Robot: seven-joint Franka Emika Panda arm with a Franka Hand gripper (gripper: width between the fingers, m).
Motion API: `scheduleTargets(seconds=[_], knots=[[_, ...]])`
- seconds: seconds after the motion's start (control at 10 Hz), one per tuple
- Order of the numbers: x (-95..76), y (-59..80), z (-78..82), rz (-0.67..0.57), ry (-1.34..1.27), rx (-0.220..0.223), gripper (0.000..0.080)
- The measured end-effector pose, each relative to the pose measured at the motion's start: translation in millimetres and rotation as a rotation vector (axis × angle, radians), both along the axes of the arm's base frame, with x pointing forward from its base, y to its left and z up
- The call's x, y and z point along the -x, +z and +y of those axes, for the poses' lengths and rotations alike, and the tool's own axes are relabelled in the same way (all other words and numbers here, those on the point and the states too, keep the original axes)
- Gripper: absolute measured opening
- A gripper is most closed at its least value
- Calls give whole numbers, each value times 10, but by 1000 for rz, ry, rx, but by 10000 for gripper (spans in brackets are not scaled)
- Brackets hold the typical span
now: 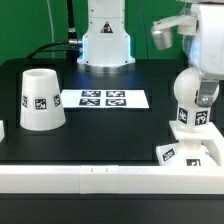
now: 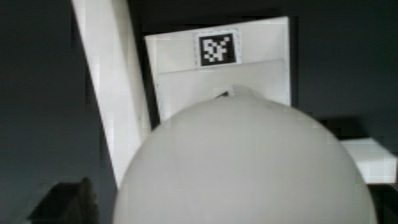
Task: Assemble lamp
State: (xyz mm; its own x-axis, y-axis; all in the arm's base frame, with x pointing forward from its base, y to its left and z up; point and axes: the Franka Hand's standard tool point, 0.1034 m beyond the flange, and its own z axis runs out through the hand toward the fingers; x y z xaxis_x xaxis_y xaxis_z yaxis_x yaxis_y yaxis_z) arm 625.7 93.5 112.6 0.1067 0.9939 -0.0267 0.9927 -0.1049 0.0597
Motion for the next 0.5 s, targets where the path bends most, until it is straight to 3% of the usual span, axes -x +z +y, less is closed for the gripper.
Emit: scheduleTargets(seconds=[0.5], knots=[[-4, -1, -5, 4, 290, 48, 699]])
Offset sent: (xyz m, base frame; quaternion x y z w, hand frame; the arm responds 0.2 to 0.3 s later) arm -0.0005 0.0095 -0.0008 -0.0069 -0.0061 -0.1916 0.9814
